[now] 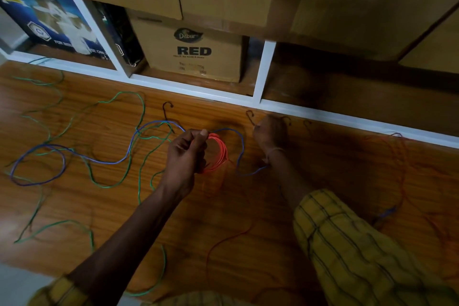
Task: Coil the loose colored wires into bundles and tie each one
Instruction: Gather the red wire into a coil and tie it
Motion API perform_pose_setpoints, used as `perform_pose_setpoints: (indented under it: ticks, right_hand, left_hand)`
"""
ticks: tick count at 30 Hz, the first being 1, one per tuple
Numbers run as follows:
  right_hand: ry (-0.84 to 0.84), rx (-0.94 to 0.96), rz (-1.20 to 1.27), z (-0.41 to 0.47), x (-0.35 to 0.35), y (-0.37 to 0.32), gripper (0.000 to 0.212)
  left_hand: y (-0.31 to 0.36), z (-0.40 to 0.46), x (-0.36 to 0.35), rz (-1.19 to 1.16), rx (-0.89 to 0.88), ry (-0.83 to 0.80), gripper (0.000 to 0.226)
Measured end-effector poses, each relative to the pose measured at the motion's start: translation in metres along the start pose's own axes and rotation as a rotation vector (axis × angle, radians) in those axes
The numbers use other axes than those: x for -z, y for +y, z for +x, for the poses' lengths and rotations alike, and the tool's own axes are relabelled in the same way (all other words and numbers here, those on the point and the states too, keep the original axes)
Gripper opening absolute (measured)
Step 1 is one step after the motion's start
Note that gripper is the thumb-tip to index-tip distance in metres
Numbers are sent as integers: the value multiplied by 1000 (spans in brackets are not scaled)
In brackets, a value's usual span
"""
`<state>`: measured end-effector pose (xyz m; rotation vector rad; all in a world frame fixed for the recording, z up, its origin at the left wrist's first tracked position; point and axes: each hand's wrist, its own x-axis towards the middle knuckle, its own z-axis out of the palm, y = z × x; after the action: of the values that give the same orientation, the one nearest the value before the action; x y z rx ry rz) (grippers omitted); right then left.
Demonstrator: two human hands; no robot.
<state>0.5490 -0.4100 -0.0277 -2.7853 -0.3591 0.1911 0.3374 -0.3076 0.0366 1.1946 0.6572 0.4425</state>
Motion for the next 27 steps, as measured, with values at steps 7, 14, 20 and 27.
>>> perform_pose_setpoints:
  ticks: [7,14,20,27]
  right_hand:
    - [-208,352,626,-42,66,5,4]
    - [-248,553,674,-93,129,-4,8]
    - [-207,654,529,-109,130,-14,9]
    - [41,698,468,-129,95,-26,17]
  left_hand:
    - [4,10,-3,-30,52,26,30]
    - [11,12,-9,-70,54,35,37]
    - [16,9,-15,-56,64,12,36]
    - [25,4,-24,-33,58,31,32]
